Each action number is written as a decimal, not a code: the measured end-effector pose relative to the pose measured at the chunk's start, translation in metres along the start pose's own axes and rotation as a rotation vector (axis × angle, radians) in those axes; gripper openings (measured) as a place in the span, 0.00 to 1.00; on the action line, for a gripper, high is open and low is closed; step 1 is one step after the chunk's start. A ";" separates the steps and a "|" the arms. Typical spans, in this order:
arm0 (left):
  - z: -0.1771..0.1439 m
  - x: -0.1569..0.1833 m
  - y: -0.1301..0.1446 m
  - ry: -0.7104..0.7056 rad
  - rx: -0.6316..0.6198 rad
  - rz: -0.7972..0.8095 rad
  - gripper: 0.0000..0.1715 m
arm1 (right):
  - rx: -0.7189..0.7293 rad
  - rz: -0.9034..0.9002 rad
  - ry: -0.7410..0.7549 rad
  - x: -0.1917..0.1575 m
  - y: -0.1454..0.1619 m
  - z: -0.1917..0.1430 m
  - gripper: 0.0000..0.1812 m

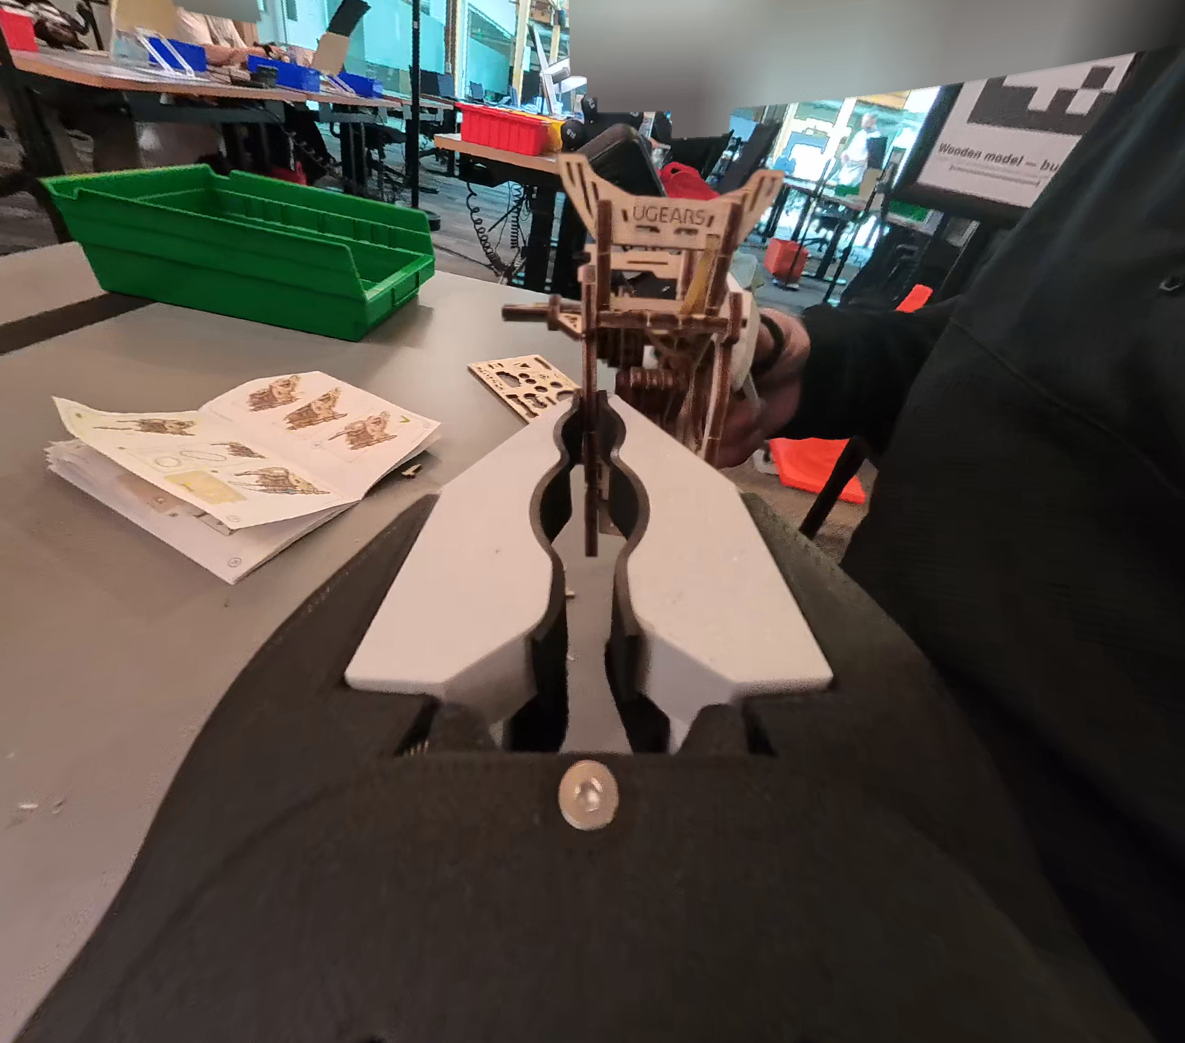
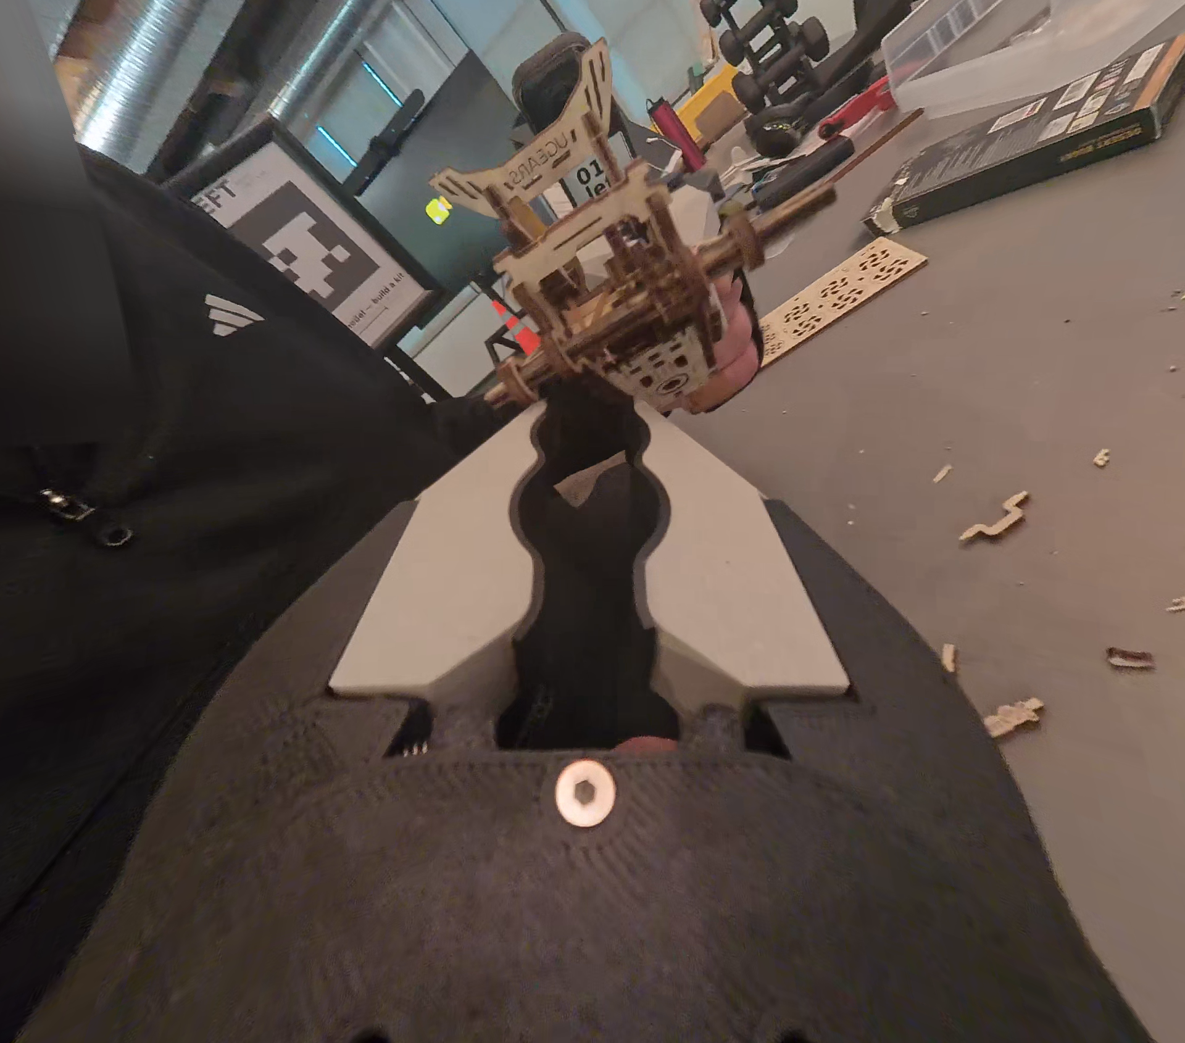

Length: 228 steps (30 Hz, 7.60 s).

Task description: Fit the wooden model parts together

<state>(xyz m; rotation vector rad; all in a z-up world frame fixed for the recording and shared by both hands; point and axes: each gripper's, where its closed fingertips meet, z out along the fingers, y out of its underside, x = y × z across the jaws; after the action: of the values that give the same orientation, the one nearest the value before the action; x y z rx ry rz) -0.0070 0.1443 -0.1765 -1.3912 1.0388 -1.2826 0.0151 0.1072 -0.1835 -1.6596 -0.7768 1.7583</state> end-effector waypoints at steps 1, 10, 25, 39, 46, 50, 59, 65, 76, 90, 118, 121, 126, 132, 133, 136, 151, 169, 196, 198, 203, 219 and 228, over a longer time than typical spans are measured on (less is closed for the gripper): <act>0.002 0.000 0.001 0.011 0.013 -0.027 0.00 | 0.007 -0.012 0.010 0.002 -0.002 0.000 0.10; 0.014 -0.010 0.007 0.100 0.187 -0.276 0.00 | -0.025 -0.144 0.213 0.032 -0.002 0.000 0.21; 0.024 -0.028 0.018 0.102 0.247 -0.481 0.00 | 0.033 -0.087 0.146 0.047 0.000 0.007 0.03; 0.028 -0.031 0.016 0.128 0.292 -0.523 0.00 | 0.024 -0.097 0.195 0.055 -0.002 -0.001 0.17; 0.026 -0.034 0.016 0.156 0.324 -0.605 0.00 | 0.076 -0.102 0.191 0.056 -0.007 -0.001 0.18; 0.029 -0.030 0.014 0.166 0.357 -0.627 0.00 | 0.065 -0.072 0.222 0.064 -0.003 0.000 0.26; 0.035 -0.030 0.019 0.225 0.429 -0.782 0.00 | 0.115 -0.126 0.164 0.054 -0.007 0.001 0.14; 0.036 -0.029 0.021 0.241 0.451 -0.818 0.00 | 0.101 -0.146 0.165 0.054 -0.005 -0.001 0.14; 0.005 -0.045 0.016 0.041 0.310 -0.596 0.00 | 0.000 -0.082 0.242 0.073 0.012 -0.004 0.24; -0.092 -0.120 0.095 -0.720 -0.391 -0.106 0.00 | -0.121 -0.168 0.345 0.087 0.030 -0.009 0.21; -0.293 -0.194 -0.018 -1.218 -0.522 0.104 0.32 | -0.196 -0.312 0.609 0.117 0.027 -0.045 0.21; -0.339 -0.269 -0.021 -1.243 -0.671 0.085 0.31 | -0.202 -0.321 0.628 0.116 0.023 -0.042 0.21; -0.375 -0.390 0.011 -1.135 -0.844 -0.141 0.29 | -0.214 -0.351 0.664 0.111 0.020 -0.037 0.20; -0.418 -0.449 0.079 -1.103 -1.179 -0.450 0.34 | -0.231 -0.369 0.708 0.116 0.016 -0.036 0.19; -0.413 -0.450 0.087 -1.067 -1.184 -0.488 0.33 | -0.224 -0.368 0.711 0.116 0.015 -0.037 0.19; -0.399 -0.453 0.096 -1.008 -1.167 -0.526 0.23 | -0.224 -0.360 0.714 0.121 0.016 -0.040 0.19; -0.398 -0.461 0.040 -1.217 -0.846 -0.238 0.00 | -0.156 -0.399 0.678 0.108 0.000 -0.049 0.18; -0.207 -0.179 -0.113 -0.796 -0.183 0.348 0.00 | -0.079 -0.635 0.405 0.027 -0.095 0.040 0.10; -0.067 -0.040 -0.067 -0.354 -0.167 0.342 0.00 | 0.121 -0.170 -0.006 0.024 -0.111 0.074 0.00; -0.067 -0.041 -0.065 -0.343 -0.153 0.307 0.00 | 0.116 -0.161 -0.019 0.024 -0.107 0.073 0.00; -0.068 -0.043 -0.058 -0.327 -0.154 0.269 0.00 | 0.105 -0.172 0.037 0.033 -0.106 0.064 0.00; -0.061 -0.052 -0.037 -0.372 -0.353 0.438 0.00 | -0.326 -0.774 0.525 0.069 -0.106 0.067 0.08; -0.056 -0.063 -0.027 -0.368 -0.389 0.419 0.00 | -0.282 -0.677 0.491 0.081 -0.105 0.063 0.00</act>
<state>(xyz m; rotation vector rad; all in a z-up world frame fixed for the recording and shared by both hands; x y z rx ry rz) -0.0690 0.2059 -0.1622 -1.5170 1.2739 -0.5111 -0.0482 0.2355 -0.1537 -1.6330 -1.1981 0.7660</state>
